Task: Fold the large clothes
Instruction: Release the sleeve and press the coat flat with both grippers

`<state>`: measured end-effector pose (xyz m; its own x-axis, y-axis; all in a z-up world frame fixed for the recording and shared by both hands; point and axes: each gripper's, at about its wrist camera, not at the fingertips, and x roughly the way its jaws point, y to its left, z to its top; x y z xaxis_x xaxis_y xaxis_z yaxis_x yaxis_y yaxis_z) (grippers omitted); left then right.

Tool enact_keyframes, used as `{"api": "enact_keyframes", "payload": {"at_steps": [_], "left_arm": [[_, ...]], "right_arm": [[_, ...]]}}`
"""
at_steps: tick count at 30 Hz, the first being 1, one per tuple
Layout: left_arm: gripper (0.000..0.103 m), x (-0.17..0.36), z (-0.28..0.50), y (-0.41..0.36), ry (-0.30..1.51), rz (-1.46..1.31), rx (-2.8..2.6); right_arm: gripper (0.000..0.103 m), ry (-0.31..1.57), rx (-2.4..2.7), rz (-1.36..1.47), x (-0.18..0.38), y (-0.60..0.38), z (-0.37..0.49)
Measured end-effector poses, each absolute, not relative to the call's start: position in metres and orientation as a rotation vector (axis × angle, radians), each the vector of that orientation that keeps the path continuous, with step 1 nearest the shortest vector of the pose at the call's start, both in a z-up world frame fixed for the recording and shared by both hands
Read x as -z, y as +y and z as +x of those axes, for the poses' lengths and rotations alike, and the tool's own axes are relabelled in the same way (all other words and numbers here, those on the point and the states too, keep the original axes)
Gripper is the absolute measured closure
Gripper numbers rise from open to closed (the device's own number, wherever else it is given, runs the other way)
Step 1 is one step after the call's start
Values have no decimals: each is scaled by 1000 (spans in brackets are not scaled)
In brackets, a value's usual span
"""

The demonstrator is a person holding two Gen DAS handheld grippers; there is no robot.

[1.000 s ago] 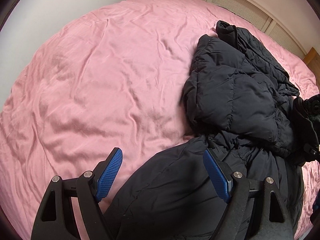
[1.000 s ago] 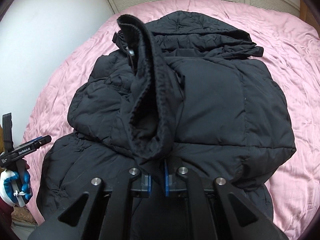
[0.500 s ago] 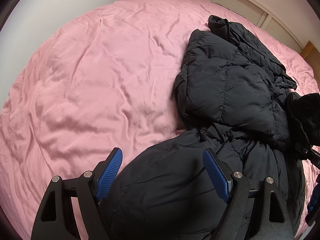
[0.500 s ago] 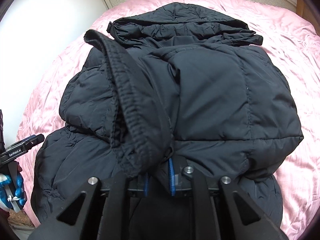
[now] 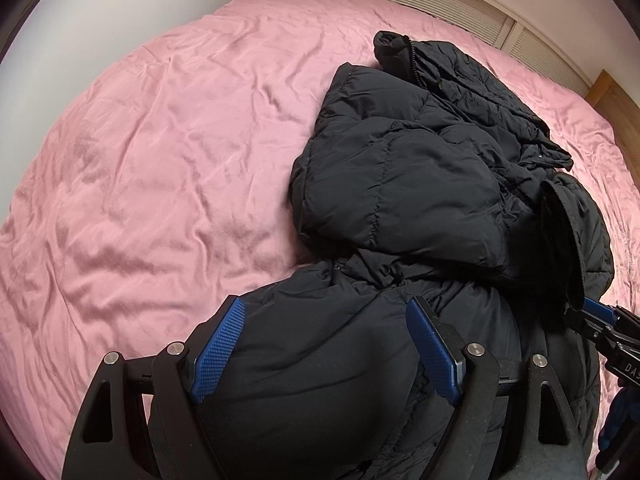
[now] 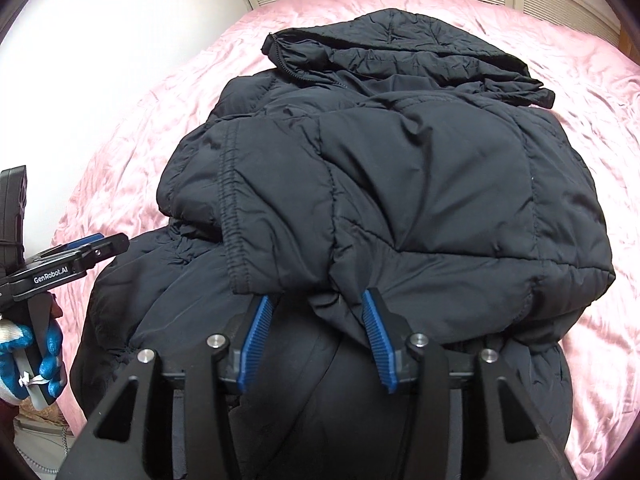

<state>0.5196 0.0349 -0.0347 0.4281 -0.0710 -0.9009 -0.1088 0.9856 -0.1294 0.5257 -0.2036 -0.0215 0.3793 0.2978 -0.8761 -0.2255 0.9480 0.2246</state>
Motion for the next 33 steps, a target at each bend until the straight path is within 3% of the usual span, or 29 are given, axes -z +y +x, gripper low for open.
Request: {"api": "enact_keyframes", "payload": {"at_steps": [16,33], "left_arm": [[21,4,551,-74,1073,-149,139],[21,40,608,-173,1113,19,254]], "right_arm": [[56,1049,-261,51,-24,-279,535],[55,1108,-112,83,28,-351,584]]}}
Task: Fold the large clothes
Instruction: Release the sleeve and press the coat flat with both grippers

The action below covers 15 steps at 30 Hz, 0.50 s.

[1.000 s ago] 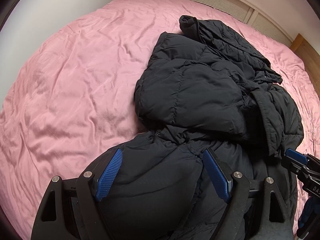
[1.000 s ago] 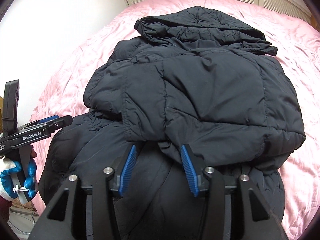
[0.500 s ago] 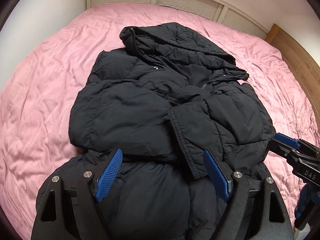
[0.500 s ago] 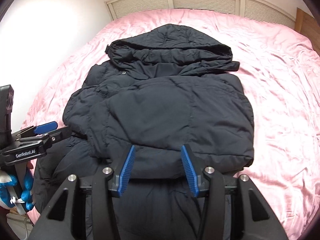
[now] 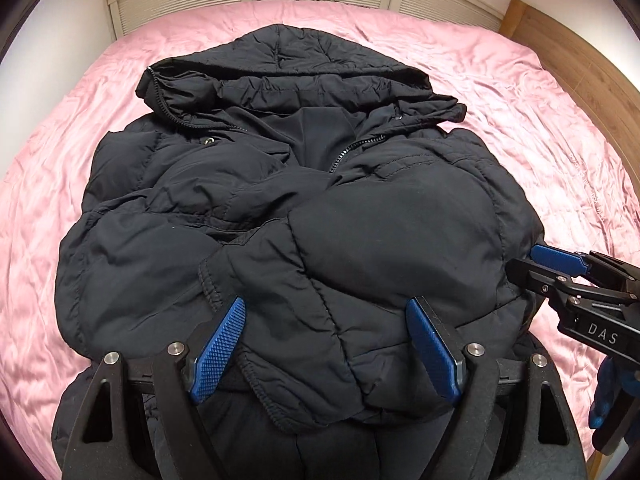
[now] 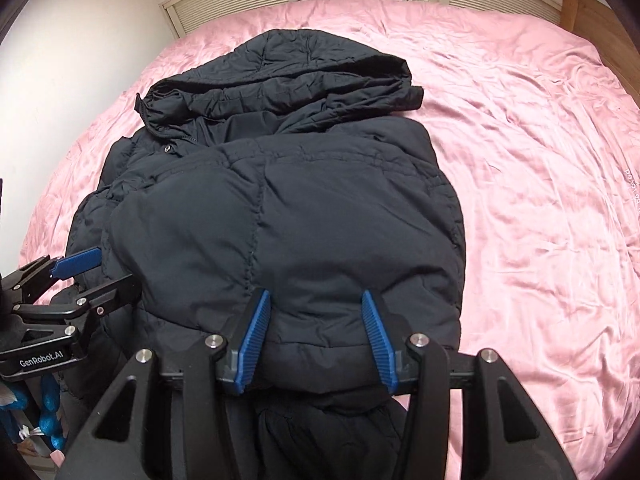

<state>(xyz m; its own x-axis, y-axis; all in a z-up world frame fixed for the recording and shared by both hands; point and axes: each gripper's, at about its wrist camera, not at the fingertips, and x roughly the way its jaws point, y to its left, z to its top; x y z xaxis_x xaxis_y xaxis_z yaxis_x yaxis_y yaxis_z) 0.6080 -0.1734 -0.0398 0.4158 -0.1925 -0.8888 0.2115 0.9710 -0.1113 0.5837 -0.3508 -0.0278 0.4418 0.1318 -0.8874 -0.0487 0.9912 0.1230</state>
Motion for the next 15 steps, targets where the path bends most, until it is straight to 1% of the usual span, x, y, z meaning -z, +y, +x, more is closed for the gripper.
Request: {"api": "enact_keyframes", "payload": {"at_steps": [9,15], "left_arm": [[19,81,603,-180,1146,77,218],[17,96,595,-185,1170,56,197]], "right_arm": [[53,1153,-126,67,76,-348,587],[53,1151,-134,46,88,-349,587]]}}
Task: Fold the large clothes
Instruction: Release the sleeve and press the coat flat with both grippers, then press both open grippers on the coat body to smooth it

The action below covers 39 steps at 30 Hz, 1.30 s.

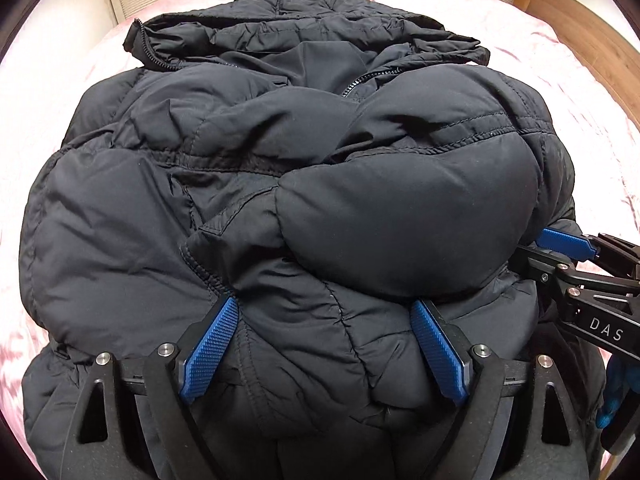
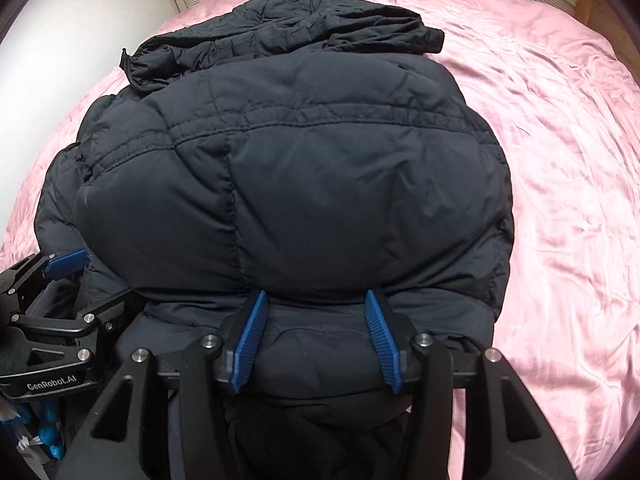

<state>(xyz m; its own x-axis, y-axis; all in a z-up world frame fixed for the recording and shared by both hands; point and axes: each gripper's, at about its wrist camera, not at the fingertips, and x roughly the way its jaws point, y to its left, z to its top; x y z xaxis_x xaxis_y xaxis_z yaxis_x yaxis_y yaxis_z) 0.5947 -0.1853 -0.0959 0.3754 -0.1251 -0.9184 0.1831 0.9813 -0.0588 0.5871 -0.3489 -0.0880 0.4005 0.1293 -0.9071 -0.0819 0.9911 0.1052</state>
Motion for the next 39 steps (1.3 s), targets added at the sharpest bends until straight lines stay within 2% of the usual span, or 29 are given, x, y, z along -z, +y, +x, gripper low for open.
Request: {"api": "enact_keyframes", "payload": {"at_steps": [8,18,21,26,31,39], "left_arm": [[17,79,593,-178,1169,15,211],[17,22,610,-167,1032,-75,177],[17,20,628,-172,1016,-55,168],[17,39,657,-180,1035,-22,164],[14,74,670,-177,1084,-17,157],[10,109,672,-182,1082,26,169]], "right_arm": [[53,1159,-161,13,74,-348,590],[52,1036,-194,19,12,-348,594],[48,1015,-183,21,5,-341,610],[46,1026,-130,41,18,-337,638],[40,1091,-86,75,57,-346,654],[37,1127,-76,62,108,-342,658]]}}
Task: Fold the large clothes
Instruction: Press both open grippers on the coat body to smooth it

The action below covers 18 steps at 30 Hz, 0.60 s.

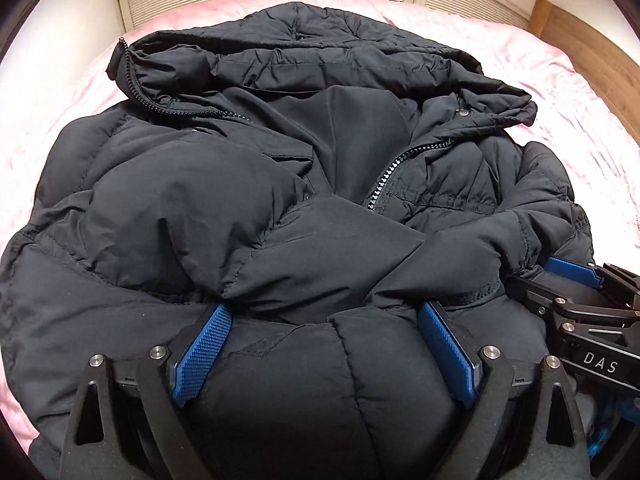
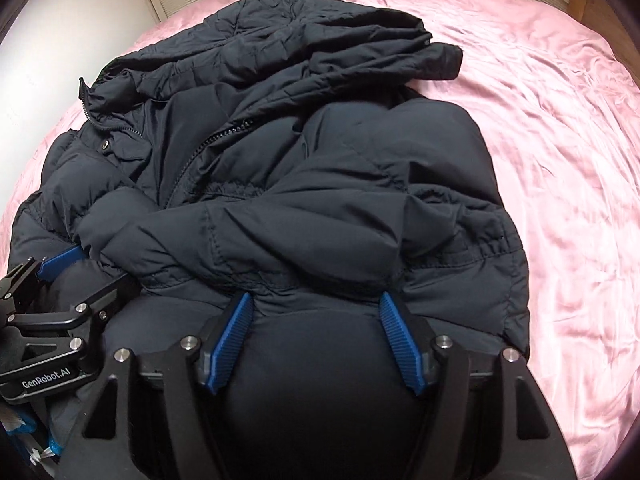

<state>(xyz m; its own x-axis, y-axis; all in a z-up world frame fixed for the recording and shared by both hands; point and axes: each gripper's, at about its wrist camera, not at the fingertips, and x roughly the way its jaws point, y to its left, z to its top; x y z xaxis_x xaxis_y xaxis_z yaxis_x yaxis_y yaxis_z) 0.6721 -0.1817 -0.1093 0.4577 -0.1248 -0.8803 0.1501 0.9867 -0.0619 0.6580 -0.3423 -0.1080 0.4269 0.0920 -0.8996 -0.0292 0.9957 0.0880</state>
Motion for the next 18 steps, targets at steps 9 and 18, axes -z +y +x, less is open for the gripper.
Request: {"api": "enact_keyframes", "payload": {"at_steps": [9,18], "left_arm": [[6,119,671,-186,1067,41,164],[4,114,670,-183,1104,24,176]], "right_arm": [[36,1103,-68,37,117,-340,655],[36,1119,-39,33,100,-335,643]]}}
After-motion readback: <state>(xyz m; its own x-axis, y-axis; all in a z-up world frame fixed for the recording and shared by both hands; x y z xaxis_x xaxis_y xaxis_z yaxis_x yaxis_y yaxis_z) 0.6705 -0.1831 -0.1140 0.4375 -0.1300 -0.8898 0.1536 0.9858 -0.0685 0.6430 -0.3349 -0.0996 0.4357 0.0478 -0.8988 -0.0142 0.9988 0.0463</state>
